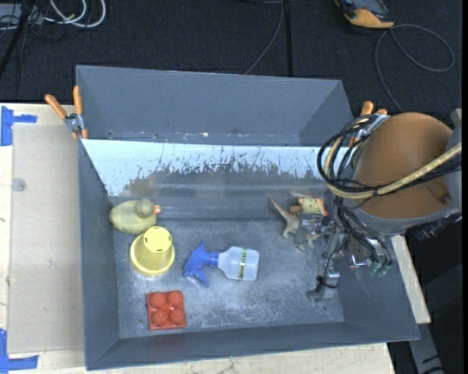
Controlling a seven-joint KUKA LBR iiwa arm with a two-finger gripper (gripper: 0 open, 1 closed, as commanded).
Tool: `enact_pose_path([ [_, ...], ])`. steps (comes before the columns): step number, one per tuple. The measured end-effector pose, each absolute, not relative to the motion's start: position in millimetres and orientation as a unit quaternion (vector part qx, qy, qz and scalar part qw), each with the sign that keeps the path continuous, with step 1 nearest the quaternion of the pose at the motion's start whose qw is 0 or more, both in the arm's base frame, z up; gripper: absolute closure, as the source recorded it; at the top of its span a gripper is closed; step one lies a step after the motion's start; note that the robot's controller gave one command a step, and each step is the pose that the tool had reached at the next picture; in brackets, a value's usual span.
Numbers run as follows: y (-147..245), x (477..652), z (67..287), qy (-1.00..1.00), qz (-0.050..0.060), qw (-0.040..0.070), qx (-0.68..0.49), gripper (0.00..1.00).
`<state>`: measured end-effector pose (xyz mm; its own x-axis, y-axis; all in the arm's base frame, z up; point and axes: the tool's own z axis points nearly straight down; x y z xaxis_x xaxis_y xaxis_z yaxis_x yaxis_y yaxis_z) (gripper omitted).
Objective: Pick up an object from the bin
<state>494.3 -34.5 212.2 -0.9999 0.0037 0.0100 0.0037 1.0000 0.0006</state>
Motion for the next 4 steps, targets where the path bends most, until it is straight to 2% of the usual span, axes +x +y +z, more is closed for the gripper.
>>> enact_pose_path([
  [1,-34.4,495.9,216.2,-1.000,0.000,0.001,-0.001,0.00],
  [2,-25.9,523.9,176.2,-1.000,0.000,-0.002,0.007,0.00],
  [3,23.1,515.0,117.1,-1.000,0.000,0.000,0.015,0.00],
  [4,51.7,534.1,97.7,-1.000,-0.002,0.006,0.014,0.00],
])
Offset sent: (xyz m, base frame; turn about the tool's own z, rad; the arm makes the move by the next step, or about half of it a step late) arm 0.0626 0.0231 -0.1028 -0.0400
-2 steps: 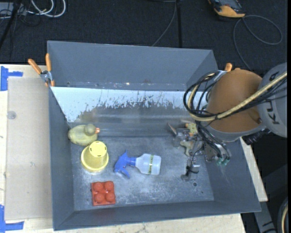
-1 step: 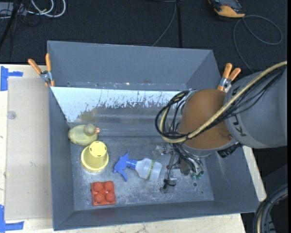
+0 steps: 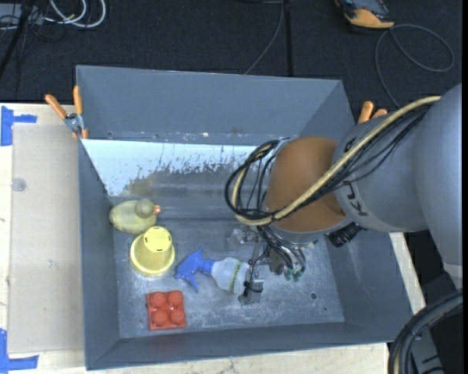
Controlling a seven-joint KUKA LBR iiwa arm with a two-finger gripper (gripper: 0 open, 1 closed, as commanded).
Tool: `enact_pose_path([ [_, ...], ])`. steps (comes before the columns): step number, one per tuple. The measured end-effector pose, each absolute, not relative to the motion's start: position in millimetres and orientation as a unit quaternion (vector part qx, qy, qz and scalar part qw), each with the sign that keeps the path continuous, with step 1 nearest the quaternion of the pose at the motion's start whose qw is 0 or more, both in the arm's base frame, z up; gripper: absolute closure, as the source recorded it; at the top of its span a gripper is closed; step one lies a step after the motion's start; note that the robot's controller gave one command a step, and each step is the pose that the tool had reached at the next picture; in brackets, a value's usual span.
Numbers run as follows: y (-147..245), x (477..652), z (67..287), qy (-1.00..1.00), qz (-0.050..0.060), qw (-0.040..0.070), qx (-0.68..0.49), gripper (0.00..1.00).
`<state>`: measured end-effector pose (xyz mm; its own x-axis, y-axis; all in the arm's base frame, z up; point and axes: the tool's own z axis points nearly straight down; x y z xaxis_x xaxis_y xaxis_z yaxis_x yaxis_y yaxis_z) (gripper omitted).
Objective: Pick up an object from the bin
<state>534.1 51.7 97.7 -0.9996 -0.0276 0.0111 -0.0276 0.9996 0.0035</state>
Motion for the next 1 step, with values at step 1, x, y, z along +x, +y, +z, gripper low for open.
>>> enact_pose_path([
  [1,69.3,553.4,68.9,-0.997,0.000,0.001,0.072,1.00],
])
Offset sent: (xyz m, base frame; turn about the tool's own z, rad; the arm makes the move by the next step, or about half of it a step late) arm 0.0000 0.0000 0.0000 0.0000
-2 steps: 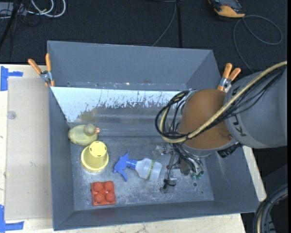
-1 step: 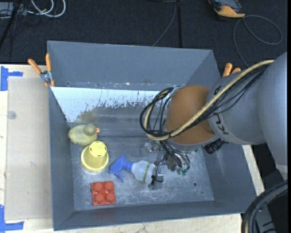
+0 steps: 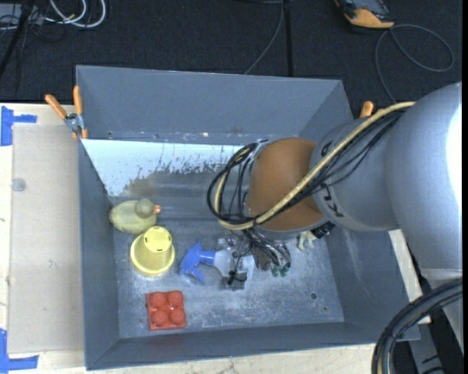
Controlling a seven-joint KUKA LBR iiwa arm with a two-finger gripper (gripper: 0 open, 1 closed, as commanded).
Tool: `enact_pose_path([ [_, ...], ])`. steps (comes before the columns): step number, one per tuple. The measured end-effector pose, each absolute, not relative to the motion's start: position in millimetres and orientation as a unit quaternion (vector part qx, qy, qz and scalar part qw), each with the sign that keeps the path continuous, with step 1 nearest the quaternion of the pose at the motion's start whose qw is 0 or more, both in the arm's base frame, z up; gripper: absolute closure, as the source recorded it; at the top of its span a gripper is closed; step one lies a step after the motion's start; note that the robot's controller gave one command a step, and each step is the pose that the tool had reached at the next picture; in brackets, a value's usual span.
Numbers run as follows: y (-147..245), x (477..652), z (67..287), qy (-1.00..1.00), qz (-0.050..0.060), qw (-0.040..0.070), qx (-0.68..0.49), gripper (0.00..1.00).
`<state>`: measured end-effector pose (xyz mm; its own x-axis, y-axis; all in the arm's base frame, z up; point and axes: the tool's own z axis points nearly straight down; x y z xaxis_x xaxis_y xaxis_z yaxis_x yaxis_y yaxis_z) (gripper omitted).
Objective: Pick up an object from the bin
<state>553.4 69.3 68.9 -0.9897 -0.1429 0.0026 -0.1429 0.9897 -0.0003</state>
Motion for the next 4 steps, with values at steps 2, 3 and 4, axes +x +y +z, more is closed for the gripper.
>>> enact_pose_path([
  [2,68.4,570.0,170.7,-0.999,0.000,0.002,0.052,1.00],
  [3,68.4,570.0,170.8,-0.999,0.000,0.002,0.052,1.00],
  [4,68.0,564.0,216.9,-0.999,0.000,0.005,0.053,1.00],
])
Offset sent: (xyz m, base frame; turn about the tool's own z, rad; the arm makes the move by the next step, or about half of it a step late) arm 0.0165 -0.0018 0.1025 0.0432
